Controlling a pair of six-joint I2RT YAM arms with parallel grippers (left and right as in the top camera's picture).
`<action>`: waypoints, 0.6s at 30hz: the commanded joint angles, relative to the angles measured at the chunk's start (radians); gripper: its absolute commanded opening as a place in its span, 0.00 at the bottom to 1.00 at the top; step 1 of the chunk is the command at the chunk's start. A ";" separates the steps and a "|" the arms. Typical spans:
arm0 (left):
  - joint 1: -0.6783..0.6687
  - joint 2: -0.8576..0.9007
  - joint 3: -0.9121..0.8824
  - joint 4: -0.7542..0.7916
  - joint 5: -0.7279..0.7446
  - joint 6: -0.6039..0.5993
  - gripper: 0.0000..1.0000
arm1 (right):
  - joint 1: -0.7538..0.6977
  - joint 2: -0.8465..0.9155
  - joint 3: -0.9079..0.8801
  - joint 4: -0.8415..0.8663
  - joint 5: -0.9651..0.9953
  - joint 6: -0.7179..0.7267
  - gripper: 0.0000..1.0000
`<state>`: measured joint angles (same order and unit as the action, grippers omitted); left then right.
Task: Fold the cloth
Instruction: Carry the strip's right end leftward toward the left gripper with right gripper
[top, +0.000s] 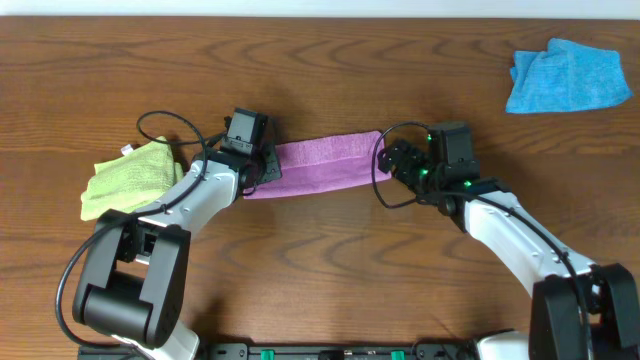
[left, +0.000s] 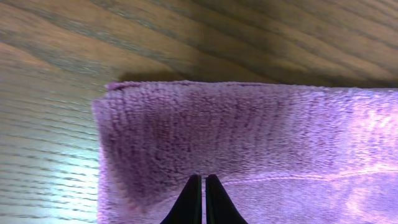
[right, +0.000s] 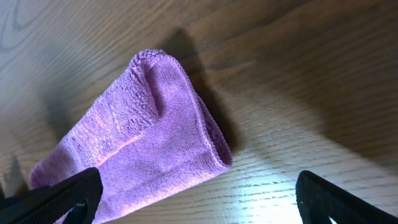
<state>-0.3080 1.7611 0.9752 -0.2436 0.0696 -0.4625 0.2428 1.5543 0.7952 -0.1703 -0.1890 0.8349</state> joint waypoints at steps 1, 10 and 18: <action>-0.001 0.023 0.023 -0.008 -0.068 0.056 0.06 | 0.008 0.012 0.011 0.010 -0.022 0.047 0.99; -0.002 0.106 0.023 -0.007 -0.077 0.063 0.06 | 0.008 0.016 0.011 0.022 -0.042 0.078 0.99; -0.002 0.115 0.023 -0.007 -0.077 0.063 0.05 | 0.069 0.089 0.011 0.037 -0.047 0.124 0.99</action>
<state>-0.3088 1.8370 0.9955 -0.2432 0.0139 -0.4171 0.2871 1.6176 0.7952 -0.1444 -0.2333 0.9287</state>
